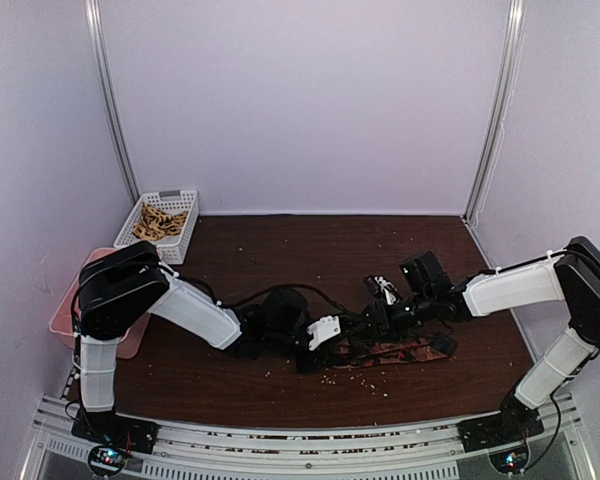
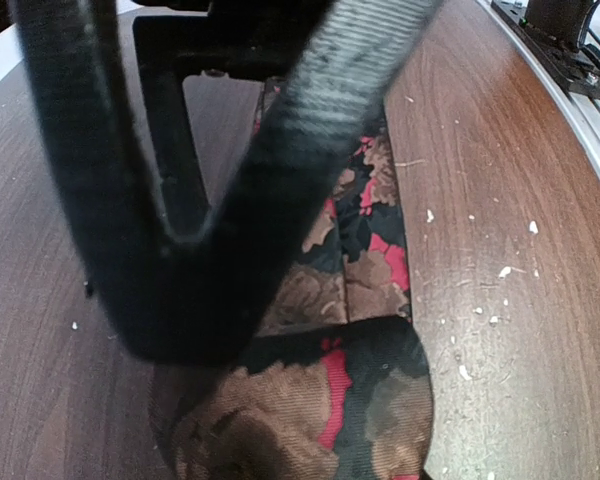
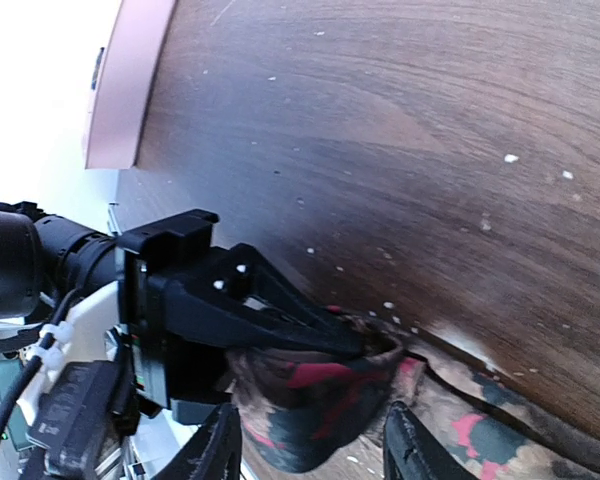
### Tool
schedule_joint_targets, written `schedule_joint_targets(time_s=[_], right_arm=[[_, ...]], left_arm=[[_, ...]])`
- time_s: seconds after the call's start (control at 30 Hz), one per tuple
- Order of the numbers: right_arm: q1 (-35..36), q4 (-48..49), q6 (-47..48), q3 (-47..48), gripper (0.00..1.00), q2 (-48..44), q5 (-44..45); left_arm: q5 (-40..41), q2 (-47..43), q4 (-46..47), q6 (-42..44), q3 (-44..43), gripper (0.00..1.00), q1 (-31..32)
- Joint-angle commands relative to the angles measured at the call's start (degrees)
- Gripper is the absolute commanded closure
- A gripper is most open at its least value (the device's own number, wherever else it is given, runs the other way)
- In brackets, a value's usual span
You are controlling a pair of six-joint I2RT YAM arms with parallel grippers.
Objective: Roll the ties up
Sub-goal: Roll the tie at the center of the board.
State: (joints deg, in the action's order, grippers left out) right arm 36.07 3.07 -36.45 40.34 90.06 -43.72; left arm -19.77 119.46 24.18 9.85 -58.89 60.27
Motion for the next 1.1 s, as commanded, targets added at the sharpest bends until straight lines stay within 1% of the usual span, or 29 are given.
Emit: schedule_joint_targets(time_s=[0.0, 0.1, 0.17, 0.2, 0.37, 0.43, 0.5, 0.6, 0.73, 0.83, 0.93, 1.07], right_arm=[[1.79, 3.32, -3.06, 0.21, 0.51, 1.61, -1.93], [2.98, 3.08, -2.77, 1.08, 0.52, 3.70, -1.40], [3.10, 2.77, -2.43, 1.36, 0.57, 4.67, -0.99], [3.16, 2.62, -2.23, 1.26, 0.63, 4.90, -0.80], [3.07, 1.52, -1.02, -0.20, 0.99, 4.61, 0.63], [2.87, 1.85, -1.12, -1.07, 1.00, 4.60, 0.80], [2.58, 2.15, -1.14, -1.94, 1.00, 4.88, 1.08], [1.76, 3.81, -1.71, -4.03, 1.00, 5.66, 1.19], [0.07, 5.68, -1.90, -6.95, 1.00, 6.35, 1.26], [-0.81, 6.22, -1.36, -8.50, 1.00, 6.66, 1.80], [-1.46, 6.52, -0.75, -9.27, 1.00, 7.50, 2.09], [-1.87, 6.35, 0.18, -10.43, 1.00, 7.86, 3.46]], left_arm=[[-0.18, 3.76, -13.52, 0.87, 2.17, 0.71, 0.55], [-0.02, 3.70, -13.41, 0.83, 2.28, 0.71, 0.55], [0.10, 3.60, -13.41, 0.92, 2.29, 0.71, 0.55], [0.23, 3.59, -13.48, 0.91, 2.26, 0.70, 0.55], [0.58, 3.50, -13.18, 1.15, 1.97, 0.68, 0.46], [0.97, 3.10, -12.07, 0.82, 2.21, 0.62, 0.46], [2.02, 1.88, -9.48, 0.23, 3.38, 0.50, 0.40], [4.17, -1.73, -4.36, -0.91, 6.02, 0.37, 0.29], [7.31, -7.14, 3.50, -1.82, 10.12, 0.25, 0.29], [7.85, -9.15, 8.49, -2.23, 12.03, 0.21, 0.29], [8.04, -8.74, 13.09, -3.75, 13.55, 0.18, 0.29], [7.37, -5.38, 22.56, -9.81, 15.28, 0.16, 0.33]])
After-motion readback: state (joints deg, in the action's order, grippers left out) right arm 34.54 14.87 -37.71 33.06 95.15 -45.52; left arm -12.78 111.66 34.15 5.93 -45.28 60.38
